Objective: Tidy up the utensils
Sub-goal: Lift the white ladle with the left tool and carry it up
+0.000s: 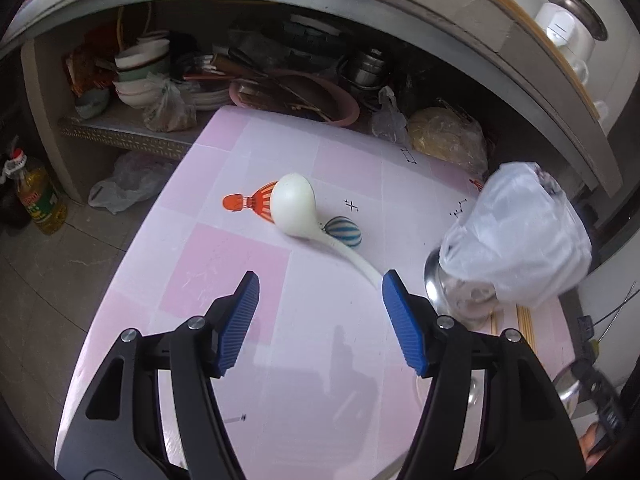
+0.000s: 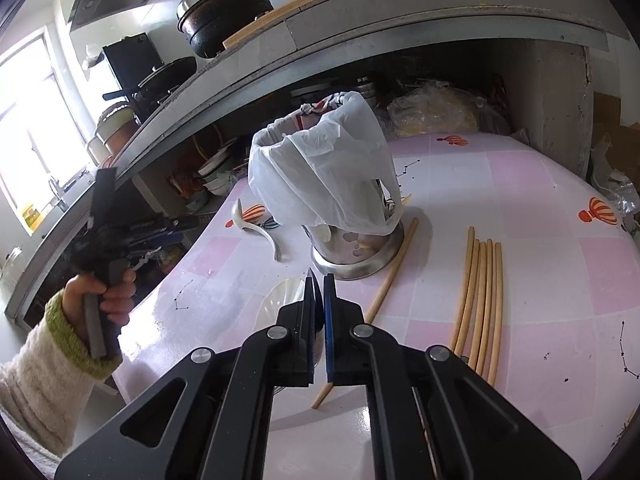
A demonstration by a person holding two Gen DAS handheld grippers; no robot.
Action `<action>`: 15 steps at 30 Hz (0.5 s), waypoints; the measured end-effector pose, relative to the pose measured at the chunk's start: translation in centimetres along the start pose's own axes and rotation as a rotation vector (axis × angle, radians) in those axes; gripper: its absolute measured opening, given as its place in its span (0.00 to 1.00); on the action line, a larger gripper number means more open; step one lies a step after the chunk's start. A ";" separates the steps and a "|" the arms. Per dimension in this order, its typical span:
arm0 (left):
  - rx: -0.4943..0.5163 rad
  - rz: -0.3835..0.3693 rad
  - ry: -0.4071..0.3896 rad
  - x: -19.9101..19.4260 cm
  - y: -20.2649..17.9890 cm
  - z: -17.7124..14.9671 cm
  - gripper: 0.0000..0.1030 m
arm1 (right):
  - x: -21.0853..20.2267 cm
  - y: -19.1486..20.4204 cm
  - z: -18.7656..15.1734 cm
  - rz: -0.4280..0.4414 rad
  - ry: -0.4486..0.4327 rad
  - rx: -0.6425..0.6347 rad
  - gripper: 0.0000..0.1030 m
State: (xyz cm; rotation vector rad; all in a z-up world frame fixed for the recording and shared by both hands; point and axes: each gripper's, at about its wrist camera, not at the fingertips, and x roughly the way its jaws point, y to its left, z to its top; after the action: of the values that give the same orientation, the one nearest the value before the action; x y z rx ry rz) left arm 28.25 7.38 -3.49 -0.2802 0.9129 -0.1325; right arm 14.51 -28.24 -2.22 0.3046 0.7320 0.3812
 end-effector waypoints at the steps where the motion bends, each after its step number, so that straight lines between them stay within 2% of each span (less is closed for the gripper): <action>1: -0.016 -0.002 0.013 0.7 0.2 0.5 0.60 | 0.2 -0.1 0.0 0.002 0.004 0.002 0.04; 2: -0.034 -0.011 0.035 1.5 0.4 1.3 0.65 | 0.3 -0.2 0.0 0.004 0.007 0.002 0.04; 4: -0.078 0.000 0.068 3.1 0.9 2.6 0.66 | 0.6 -0.3 0.1 0.009 0.014 0.006 0.04; 6: -0.124 -0.008 0.096 4.4 1.3 4.0 0.72 | 0.9 -0.4 0.1 0.013 0.018 0.008 0.04; 10: -0.195 -0.014 0.159 7.1 1.5 6.5 0.74 | 1.3 -0.7 0.1 0.022 0.024 0.013 0.04; 15: -0.211 0.076 0.262 11.4 0.6 8.5 0.77 | 1.8 -1.1 0.0 0.030 0.030 0.025 0.04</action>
State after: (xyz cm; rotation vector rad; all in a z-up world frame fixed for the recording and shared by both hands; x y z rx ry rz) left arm 41.87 6.90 -7.40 -0.4298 1.1989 -0.0021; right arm 16.03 -28.49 -3.69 0.3340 0.7631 0.4064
